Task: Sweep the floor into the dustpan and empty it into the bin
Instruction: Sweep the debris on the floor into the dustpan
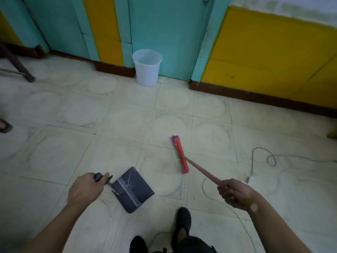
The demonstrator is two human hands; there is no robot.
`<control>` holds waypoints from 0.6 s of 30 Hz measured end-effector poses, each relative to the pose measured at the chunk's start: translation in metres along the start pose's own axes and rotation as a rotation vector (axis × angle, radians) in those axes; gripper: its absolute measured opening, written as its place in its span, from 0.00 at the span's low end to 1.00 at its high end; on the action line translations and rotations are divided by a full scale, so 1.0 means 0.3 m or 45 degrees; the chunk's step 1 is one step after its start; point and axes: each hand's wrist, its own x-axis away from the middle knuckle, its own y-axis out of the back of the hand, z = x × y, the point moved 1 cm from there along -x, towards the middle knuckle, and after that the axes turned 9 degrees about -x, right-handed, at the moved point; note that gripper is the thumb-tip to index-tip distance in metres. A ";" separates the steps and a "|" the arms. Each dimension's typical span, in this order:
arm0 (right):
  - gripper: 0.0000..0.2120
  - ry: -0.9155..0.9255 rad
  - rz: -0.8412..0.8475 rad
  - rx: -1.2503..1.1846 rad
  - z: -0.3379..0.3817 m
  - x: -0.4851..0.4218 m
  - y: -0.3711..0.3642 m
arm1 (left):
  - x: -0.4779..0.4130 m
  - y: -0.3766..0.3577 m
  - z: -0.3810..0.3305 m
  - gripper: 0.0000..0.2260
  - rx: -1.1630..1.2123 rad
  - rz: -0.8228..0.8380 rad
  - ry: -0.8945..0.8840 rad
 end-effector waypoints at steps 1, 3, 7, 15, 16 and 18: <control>0.18 0.007 -0.021 -0.014 0.041 -0.001 0.058 | -0.003 -0.005 -0.040 0.25 -0.001 -0.003 -0.021; 0.17 0.044 -0.082 -0.050 0.126 -0.008 0.205 | -0.017 -0.015 -0.150 0.25 -0.069 -0.006 -0.083; 0.14 0.133 -0.261 -0.026 0.263 -0.056 0.456 | -0.034 -0.002 -0.383 0.24 -0.208 -0.033 -0.188; 0.10 0.305 -0.523 0.164 0.526 -0.203 0.788 | -0.060 -0.064 -0.906 0.19 -0.382 -0.030 -0.380; 0.09 0.305 -0.543 0.216 0.545 -0.222 0.809 | -0.058 -0.074 -0.956 0.18 -0.410 -0.027 -0.406; 0.05 0.273 -0.541 0.280 0.559 -0.269 0.831 | -0.061 -0.092 -1.050 0.17 -0.465 -0.027 -0.461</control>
